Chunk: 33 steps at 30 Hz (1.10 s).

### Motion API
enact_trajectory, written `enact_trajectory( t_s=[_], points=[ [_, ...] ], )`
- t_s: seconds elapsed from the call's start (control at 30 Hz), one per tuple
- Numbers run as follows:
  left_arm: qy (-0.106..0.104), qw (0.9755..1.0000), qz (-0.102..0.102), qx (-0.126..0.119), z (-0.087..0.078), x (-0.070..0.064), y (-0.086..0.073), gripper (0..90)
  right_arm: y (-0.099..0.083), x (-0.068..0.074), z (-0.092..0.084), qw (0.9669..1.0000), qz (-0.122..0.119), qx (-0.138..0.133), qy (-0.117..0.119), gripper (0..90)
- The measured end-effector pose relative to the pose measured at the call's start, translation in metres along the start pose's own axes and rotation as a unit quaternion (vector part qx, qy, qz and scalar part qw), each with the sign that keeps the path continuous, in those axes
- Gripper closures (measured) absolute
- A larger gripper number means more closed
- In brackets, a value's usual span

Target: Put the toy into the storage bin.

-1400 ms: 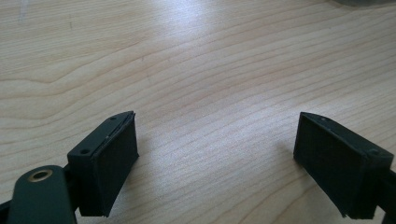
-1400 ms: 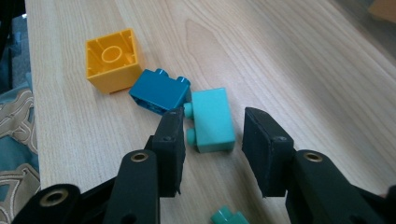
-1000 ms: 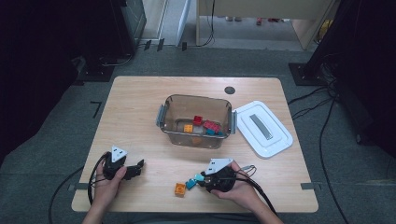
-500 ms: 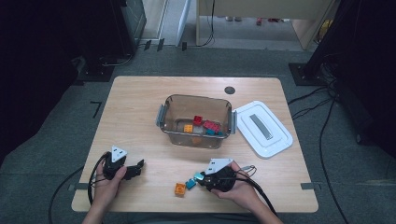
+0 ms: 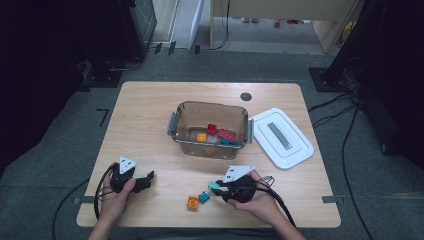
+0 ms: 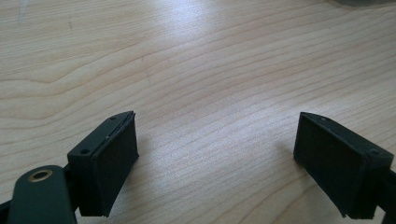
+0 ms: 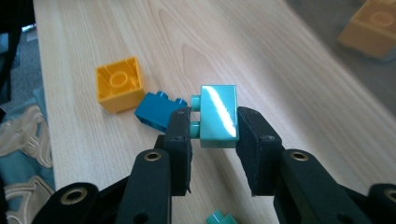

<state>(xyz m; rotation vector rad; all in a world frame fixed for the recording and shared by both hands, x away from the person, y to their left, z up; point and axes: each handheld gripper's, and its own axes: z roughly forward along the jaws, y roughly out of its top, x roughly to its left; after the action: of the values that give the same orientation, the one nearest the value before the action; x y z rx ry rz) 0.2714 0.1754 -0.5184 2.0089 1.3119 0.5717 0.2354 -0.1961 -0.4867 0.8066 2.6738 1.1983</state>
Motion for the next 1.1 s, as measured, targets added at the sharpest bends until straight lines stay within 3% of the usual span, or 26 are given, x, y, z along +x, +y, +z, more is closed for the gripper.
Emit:
enact_trajectory(
  t_s=[0.47,1.1],
  points=[
    [0.000,1.0000,0.000,0.000,0.000,0.000,0.000,13.5,0.021,-0.003,-0.031,0.9995,0.019,-0.026,0.005,67.6],
    [0.000,1.0000,0.000,0.000,0.000,0.000,0.000,13.5,0.063,-0.010,-0.074,0.9984,0.017,-0.053,-0.004,67.6]
  ],
)
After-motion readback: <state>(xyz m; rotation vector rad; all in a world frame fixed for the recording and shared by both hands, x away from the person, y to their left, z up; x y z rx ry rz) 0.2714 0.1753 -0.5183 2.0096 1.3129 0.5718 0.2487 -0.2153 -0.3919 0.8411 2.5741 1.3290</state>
